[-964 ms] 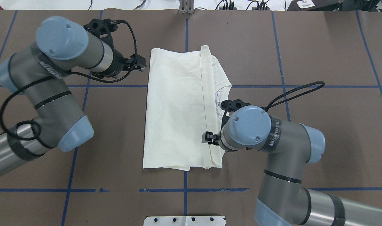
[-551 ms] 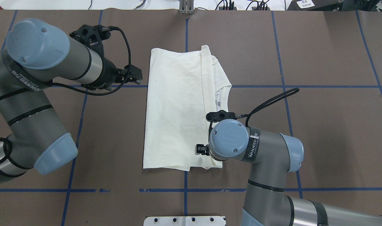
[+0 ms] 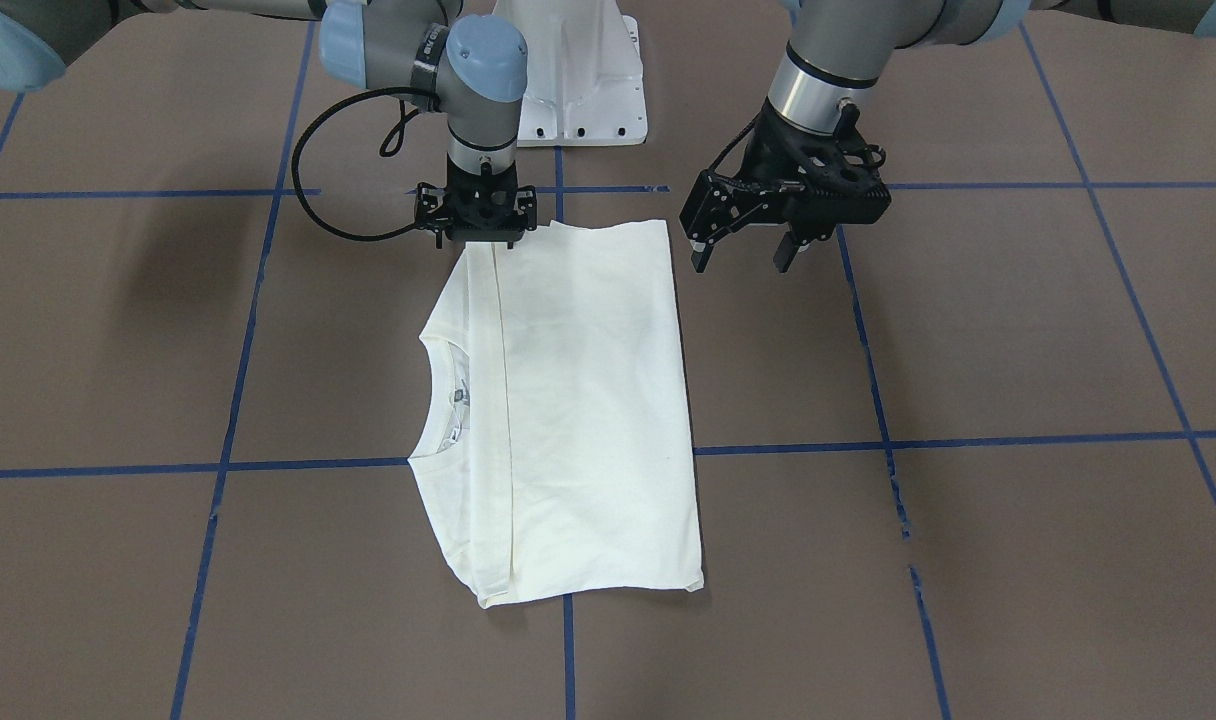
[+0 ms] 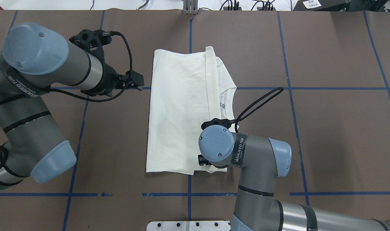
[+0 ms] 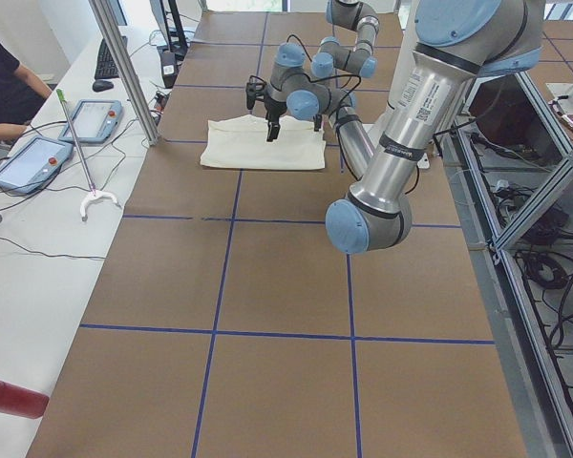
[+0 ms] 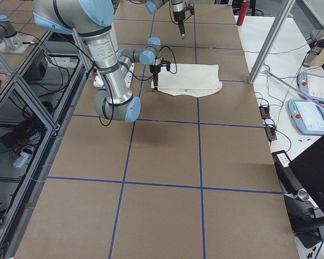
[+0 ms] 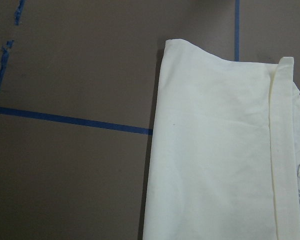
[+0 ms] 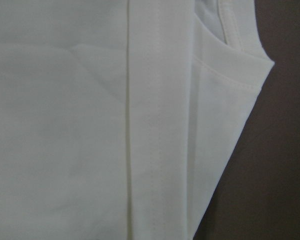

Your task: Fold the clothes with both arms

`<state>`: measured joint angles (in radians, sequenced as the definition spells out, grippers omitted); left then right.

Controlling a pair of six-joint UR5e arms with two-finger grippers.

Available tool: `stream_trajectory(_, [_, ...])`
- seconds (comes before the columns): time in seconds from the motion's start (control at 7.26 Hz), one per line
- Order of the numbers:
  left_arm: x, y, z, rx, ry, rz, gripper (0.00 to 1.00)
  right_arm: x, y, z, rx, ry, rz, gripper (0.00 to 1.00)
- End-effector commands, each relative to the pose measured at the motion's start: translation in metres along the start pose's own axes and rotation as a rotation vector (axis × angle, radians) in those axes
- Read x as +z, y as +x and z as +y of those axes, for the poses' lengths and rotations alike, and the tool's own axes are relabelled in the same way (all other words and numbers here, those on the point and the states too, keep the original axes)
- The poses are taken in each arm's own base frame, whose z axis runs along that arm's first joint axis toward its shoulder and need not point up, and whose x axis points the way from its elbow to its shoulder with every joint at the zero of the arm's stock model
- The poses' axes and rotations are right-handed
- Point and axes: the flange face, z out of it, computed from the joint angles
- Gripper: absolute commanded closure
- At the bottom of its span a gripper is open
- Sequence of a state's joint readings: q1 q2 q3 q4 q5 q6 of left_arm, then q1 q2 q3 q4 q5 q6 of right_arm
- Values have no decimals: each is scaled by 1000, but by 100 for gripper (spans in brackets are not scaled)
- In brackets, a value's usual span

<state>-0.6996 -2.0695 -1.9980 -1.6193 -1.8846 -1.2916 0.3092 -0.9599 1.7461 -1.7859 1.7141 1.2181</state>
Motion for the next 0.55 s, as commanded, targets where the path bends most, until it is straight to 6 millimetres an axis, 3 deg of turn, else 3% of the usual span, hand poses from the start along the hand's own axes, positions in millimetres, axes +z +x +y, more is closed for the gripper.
stream_trajectory(0.0, [0, 0, 0, 0, -1, 0, 0, 7, 4, -1, -32, -23, 42, 0])
stream_trajectory(0.41, [3, 1, 3, 2, -4, -1, 0, 7, 15, -12, -33, -41, 70, 0])
